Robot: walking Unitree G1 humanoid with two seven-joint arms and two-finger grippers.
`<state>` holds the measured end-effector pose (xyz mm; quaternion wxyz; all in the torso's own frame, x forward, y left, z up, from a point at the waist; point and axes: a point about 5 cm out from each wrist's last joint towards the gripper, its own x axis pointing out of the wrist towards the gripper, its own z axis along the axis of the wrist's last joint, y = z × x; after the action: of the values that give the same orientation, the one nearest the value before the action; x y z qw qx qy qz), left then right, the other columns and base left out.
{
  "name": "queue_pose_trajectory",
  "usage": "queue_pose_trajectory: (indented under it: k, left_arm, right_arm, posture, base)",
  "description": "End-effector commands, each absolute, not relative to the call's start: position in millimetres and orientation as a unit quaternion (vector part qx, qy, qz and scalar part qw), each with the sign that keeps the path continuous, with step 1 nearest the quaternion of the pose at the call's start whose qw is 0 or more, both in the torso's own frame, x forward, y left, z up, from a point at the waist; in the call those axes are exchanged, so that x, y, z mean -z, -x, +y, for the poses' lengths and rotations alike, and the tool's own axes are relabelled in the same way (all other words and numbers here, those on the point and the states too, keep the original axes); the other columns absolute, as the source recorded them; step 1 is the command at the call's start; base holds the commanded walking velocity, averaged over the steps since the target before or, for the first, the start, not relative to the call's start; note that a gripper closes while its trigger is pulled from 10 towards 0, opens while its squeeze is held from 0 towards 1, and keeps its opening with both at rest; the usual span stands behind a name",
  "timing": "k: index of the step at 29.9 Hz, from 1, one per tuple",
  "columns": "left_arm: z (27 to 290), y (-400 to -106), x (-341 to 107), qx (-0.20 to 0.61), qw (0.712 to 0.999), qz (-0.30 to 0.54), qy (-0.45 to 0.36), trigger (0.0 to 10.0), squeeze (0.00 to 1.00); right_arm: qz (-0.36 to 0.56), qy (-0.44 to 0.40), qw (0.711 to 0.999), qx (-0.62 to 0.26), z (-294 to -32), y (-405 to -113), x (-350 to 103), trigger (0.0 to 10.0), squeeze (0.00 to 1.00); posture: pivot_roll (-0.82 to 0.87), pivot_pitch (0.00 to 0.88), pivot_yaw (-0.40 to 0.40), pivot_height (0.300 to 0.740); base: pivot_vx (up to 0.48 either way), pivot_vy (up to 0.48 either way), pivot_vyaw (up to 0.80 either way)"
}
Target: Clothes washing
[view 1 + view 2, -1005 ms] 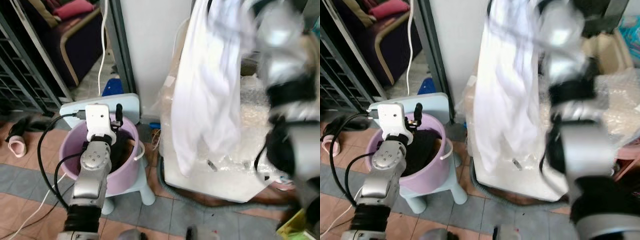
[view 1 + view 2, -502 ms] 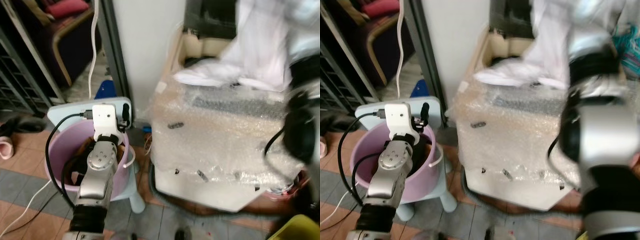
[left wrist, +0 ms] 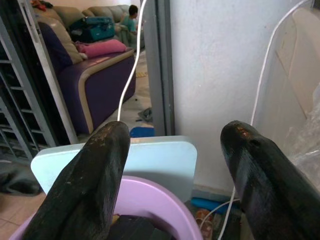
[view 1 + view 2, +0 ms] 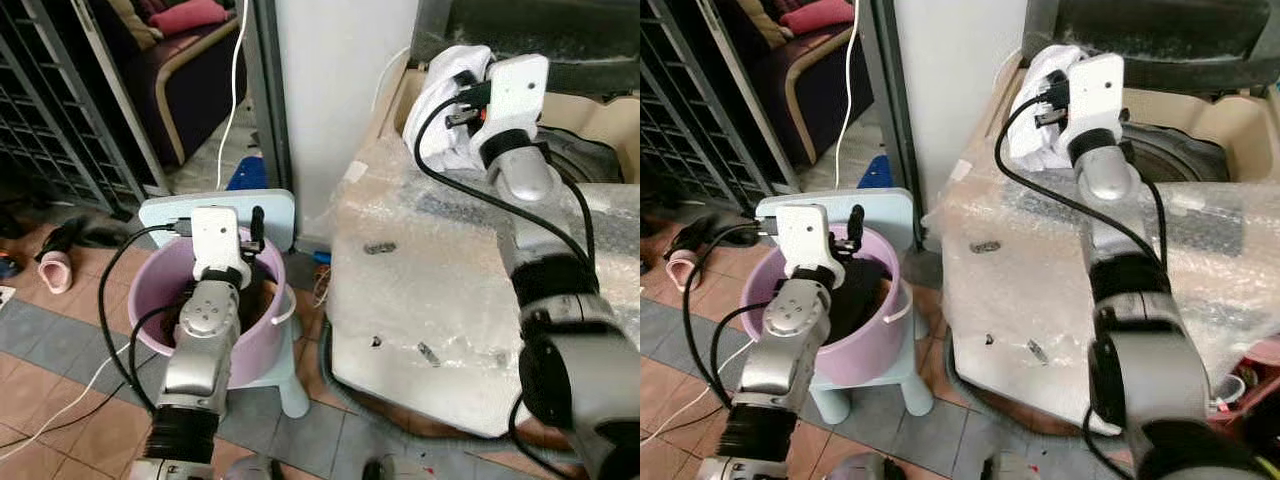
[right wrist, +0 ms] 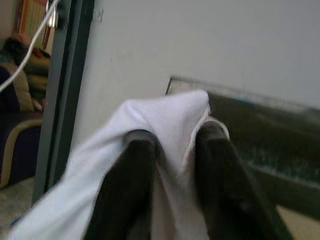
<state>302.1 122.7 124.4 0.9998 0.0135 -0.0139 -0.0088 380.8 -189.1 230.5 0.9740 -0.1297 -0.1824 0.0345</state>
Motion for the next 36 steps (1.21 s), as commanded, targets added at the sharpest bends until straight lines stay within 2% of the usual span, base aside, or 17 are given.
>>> queue_pose_trajectory:
  k: [1, 5, 6, 12, 14, 18, 22, 27, 33, 34, 35, 36]
  left_arm:
    - [126, -303, -123, 0.001, 1.0, -0.007, -0.023, 10.0, 0.0]
    - [126, -302, -121, 0.002, 1.0, -0.001, -0.024, 10.0, 0.0]
    - [127, -301, -120, 0.002, 1.0, 0.004, -0.025, 10.0, 0.0]
    - [130, -296, -117, -0.008, 1.0, 0.008, -0.029, 10.0, 0.0]
    - [131, -296, -116, -0.009, 1.0, 0.01, -0.029, 10.0, 0.0]
    - [128, -291, -114, 0.008, 0.999, 0.013, -0.029, 10.0, 0.0]
    - [126, -288, -114, 0.02, 0.999, 0.008, -0.034, 10.0, 0.0]
    - [125, -286, -111, 0.024, 0.999, 0.014, -0.034, 10.0, 0.0]
    - [123, -284, -111, 0.03, 0.999, 0.016, -0.032, 10.0, 0.0]
    - [124, -283, -111, 0.031, 0.999, 0.018, -0.032, 10.0, 0.0]
    - [123, -283, -110, 0.036, 0.999, 0.022, -0.03, 10.0, 0.0]
    - [121, -283, -110, 0.038, 0.999, 0.022, -0.03, 10.0, 0.0]
  right_arm:
    - [-0.19, 0.124, 0.973, -0.043, -185, -377, -232, 10.0, 1.0]
    - [-0.173, 0.134, 0.975, -0.046, -183, -366, -216, 10.0, 1.0]
    - [-0.157, 0.147, 0.975, -0.055, -180, -354, -201, 10.0, 1.0]
    - [-0.16, 0.176, 0.97, -0.051, -179, -320, -188, 10.0, 1.0]
    - [-0.159, 0.178, 0.97, -0.048, -179, -315, -187, 10.0, 1.0]
    - [-0.152, 0.17, 0.973, -0.04, -176, -282, -174, 10.0, 1.0]
    - [-0.139, 0.161, 0.976, -0.045, -168, -266, -166, 10.0, 1.0]
    - [-0.141, 0.129, 0.979, -0.073, -150, -261, -169, 10.0, 1.0]
    - [-0.135, 0.111, 0.981, -0.079, -146, -260, -171, 10.0, 1.0]
    - [-0.135, 0.095, 0.981, -0.1, -140, -263, -173, 10.0, 1.0]
    - [-0.136, 0.06, 0.975, -0.167, -121, -275, -181, 10.0, 1.0]
    - [-0.138, 0.051, 0.972, -0.183, -115, -281, -186, 10.0, 1.0]
  posture:
    - [-0.07, 0.0, 0.055, 0.74]
    - [-0.07, 0.0, 0.055, 0.74]
    - [-0.07, 0.0, 0.055, 0.74]
    - [-0.09, 0.0, 0.064, 0.74]
    - [-0.09, 0.0, 0.064, 0.74]
    - [-0.1, 0.0, 0.072, 0.74]
    - [-0.1, 0.0, 0.08, 0.74]
    - [-0.11, 0.0, 0.089, 0.74]
    - [-0.1, 0.0, 0.089, 0.74]
    - [-0.11, 0.0, 0.092, 0.74]
    - [-0.1, 0.002, 0.093, 0.74]
    - [-0.1, 0.004, 0.092, 0.74]
  base:
    - [0.0, 0.0, 0.0]
    - [0.0, 0.0, 0.0]
    - [0.0, 0.0, 0.0]
    - [0.0, 0.0, 0.0]
    - [0.0, 0.0, 0.0]
    - [0.0, 0.0, 0.0]
    - [0.0, 0.0, 0.0]
    - [0.0, 0.0, 0.0]
    - [0.0, 0.0, 0.0]
    - [0.0, 0.0, 0.0]
    - [0.0, 0.0, 0.0]
    - [0.0, 0.0, 0.0]
